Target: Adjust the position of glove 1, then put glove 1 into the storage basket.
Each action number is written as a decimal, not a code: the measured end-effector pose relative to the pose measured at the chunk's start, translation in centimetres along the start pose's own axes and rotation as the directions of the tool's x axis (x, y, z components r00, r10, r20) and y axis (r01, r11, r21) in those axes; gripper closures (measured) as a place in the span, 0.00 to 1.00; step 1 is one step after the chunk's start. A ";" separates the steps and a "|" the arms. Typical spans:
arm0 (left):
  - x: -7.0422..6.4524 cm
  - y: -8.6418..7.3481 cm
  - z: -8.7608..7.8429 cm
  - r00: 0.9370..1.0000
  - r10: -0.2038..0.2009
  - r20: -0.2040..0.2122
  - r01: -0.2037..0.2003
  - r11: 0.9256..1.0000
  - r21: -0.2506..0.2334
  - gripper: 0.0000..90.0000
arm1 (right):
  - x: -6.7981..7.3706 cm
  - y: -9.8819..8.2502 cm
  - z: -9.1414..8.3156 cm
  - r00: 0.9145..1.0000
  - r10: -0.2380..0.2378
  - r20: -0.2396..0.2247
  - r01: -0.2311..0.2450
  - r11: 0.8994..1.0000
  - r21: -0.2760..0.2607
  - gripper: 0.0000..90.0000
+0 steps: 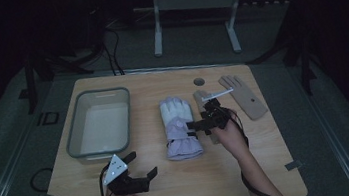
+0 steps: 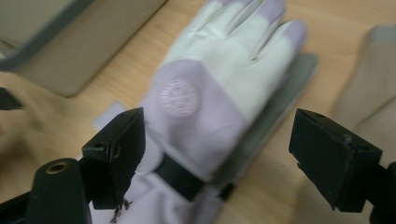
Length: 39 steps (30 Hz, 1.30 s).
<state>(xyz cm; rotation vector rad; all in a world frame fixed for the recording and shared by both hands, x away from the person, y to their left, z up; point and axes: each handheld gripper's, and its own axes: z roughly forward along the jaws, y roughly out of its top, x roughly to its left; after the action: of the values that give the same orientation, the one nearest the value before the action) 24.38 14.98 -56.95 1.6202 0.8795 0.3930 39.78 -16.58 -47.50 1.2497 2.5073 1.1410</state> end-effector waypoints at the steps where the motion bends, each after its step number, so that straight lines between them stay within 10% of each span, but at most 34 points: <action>1: -0.1 0.2 0.2 1.000 0.004 0.005 -0.004 1.000 0.014 0.02 | -0.1 -0.1 0.0 1.000 -0.020 0.018 0.020 1.000 -0.010 0.19; 16: -2.9 5.7 5.0 0.991 0.123 0.060 -0.132 0.974 0.183 0.08 | -0.7 2.1 2.1 0.996 0.067 0.054 -0.066 0.998 -0.009 0.21; 27: -1.4 6.2 8.6 0.999 -0.021 -0.035 0.031 0.946 0.322 0.41 | -1.0 0.5 3.1 0.992 0.124 0.031 -0.124 0.992 0.009 0.47; 39: -0.4 4.2 10.8 0.996 -0.066 -0.061 0.086 0.897 0.433 0.23 | -1.7 -2.1 5.5 0.992 0.124 0.039 -0.127 0.987 0.101 0.26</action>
<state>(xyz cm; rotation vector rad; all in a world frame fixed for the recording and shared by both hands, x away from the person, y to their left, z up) 32.80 7.13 -55.61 1.9838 1.1188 0.1826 41.78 -15.45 -53.12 1.4588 2.5247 1.0181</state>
